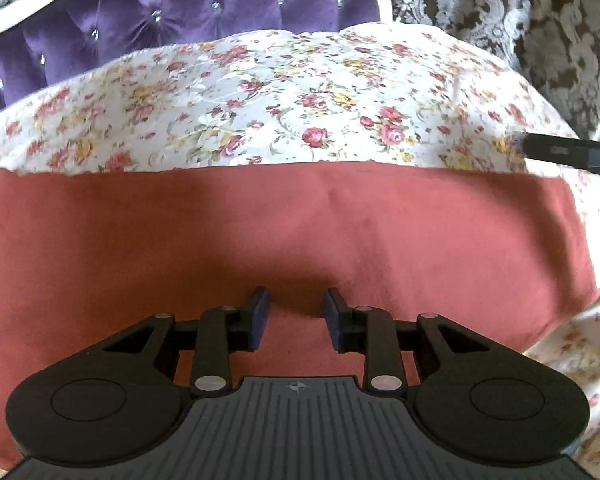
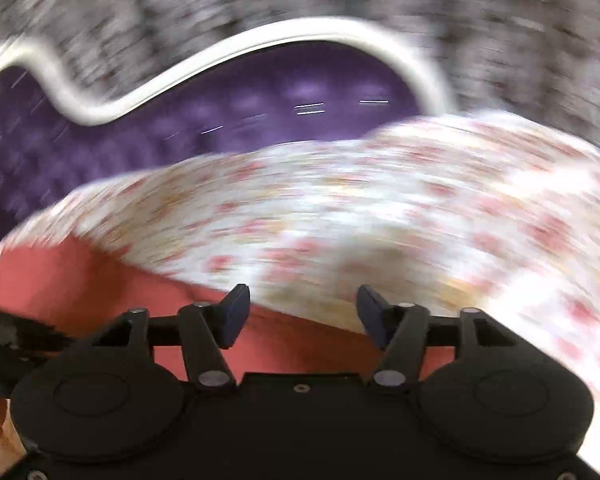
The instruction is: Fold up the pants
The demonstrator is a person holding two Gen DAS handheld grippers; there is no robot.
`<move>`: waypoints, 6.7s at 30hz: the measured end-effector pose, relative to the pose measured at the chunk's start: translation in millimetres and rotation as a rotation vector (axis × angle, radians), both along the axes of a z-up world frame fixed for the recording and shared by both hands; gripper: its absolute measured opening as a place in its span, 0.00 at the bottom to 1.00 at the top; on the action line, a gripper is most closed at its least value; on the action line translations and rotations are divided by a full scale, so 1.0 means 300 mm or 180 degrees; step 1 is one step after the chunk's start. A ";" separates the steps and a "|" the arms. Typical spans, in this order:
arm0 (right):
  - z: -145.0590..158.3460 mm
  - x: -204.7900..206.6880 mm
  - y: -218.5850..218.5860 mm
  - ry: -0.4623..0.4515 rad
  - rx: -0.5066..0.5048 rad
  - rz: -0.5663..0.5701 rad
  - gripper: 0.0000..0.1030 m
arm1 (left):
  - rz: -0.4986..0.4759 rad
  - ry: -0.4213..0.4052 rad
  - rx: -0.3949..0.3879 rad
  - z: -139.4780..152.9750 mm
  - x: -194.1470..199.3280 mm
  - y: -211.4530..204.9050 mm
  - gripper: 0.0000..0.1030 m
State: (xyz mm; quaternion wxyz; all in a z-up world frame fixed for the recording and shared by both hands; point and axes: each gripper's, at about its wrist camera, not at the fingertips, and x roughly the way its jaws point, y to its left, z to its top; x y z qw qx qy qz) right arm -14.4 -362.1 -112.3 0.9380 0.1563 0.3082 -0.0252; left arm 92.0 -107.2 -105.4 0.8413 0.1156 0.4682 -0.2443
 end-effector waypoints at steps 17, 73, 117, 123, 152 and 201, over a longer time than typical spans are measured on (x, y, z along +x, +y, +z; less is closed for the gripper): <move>-0.166 -0.184 -0.279 0.0251 0.0532 0.0008 0.69 | -0.0006 0.0032 0.0082 0.005 0.008 -0.013 0.29; -0.001 0.440 0.941 0.0577 0.1376 0.1613 0.13 | 0.1405 -0.0198 -0.0029 0.186 -0.024 0.747 0.29; 0.030 0.220 0.421 0.0036 -0.0105 0.0316 0.10 | 0.0872 0.0129 -0.0166 0.043 0.056 0.380 0.29; -0.044 0.253 0.370 0.0403 -0.0113 0.0175 0.42 | 0.0723 -0.0065 0.0042 0.067 0.030 0.353 0.29; -0.042 0.832 1.133 0.0141 -0.1168 0.1718 0.27 | 0.1618 -0.0171 -0.0037 0.038 0.039 0.742 0.30; -0.050 0.217 1.165 -0.0011 -0.0804 0.2175 0.34 | 0.3000 0.0203 -0.1333 0.043 0.161 1.418 0.65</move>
